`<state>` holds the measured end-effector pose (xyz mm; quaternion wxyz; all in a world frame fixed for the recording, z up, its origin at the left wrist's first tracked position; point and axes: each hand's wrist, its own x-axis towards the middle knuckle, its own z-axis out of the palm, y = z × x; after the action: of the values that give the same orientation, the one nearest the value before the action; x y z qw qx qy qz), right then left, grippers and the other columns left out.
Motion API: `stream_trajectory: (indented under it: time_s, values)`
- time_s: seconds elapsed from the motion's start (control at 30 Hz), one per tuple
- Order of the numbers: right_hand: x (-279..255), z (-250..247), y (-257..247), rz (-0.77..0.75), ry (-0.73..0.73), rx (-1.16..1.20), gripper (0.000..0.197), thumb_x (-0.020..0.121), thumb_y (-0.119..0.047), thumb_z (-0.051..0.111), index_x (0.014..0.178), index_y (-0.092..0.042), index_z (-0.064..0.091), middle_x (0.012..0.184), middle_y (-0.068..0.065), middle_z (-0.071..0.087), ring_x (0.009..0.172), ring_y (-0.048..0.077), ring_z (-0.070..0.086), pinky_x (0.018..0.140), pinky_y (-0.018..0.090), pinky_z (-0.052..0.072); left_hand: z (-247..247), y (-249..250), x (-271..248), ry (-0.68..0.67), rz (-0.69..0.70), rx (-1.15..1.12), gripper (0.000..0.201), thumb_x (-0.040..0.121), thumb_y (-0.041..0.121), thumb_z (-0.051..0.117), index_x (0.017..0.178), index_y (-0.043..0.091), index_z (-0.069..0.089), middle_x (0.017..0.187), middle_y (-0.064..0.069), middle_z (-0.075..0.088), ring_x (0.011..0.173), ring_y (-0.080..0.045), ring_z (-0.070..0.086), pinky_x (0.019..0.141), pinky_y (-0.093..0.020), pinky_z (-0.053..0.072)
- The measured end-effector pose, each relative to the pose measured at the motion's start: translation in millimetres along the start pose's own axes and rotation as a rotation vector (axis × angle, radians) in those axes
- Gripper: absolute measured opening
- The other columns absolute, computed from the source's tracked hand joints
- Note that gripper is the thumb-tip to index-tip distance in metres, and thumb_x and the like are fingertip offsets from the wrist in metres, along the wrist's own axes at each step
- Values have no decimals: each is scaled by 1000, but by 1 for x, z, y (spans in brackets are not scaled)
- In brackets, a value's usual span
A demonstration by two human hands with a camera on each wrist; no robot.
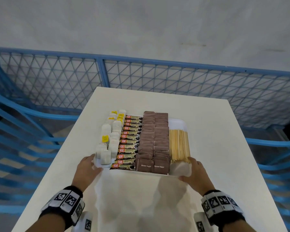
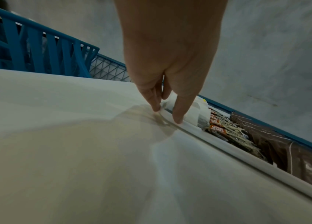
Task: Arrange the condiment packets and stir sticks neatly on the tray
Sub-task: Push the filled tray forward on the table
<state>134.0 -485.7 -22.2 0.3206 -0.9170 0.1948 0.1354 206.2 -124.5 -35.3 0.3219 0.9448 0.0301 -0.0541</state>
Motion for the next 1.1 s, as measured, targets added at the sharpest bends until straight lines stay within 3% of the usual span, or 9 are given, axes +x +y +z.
stream_trajectory:
  time_s: [0.67,0.93,1.03,1.1]
  values:
    - [84,4,-49,-56,28,-42,81,74,-19,76,139,-9,28,132,17,44,122,29,42,98,34,38,-15,2,86,30,-20,-46,35,81,4,67,115,3,58,109,-17,63,101,-34,56,88,-37,41]
    - [86,7,-49,-45,29,-48,83,74,-19,75,140,-8,25,133,16,44,123,30,42,99,37,39,-15,1,88,9,-59,-92,41,82,7,68,120,6,55,114,-16,63,104,-34,56,91,-40,42]
    - [77,10,-46,-44,70,6,74,77,-17,71,138,-8,29,130,16,49,119,30,48,96,36,42,-9,9,77,72,-138,-28,56,81,4,67,132,-1,43,128,-23,52,118,-39,46,98,-45,37]
    - [63,12,-43,-39,105,59,68,80,-14,67,137,-7,31,127,17,51,115,30,51,93,34,43,-3,14,65,143,-100,62,60,78,6,70,132,-1,44,126,-26,51,117,-41,45,97,-48,37]
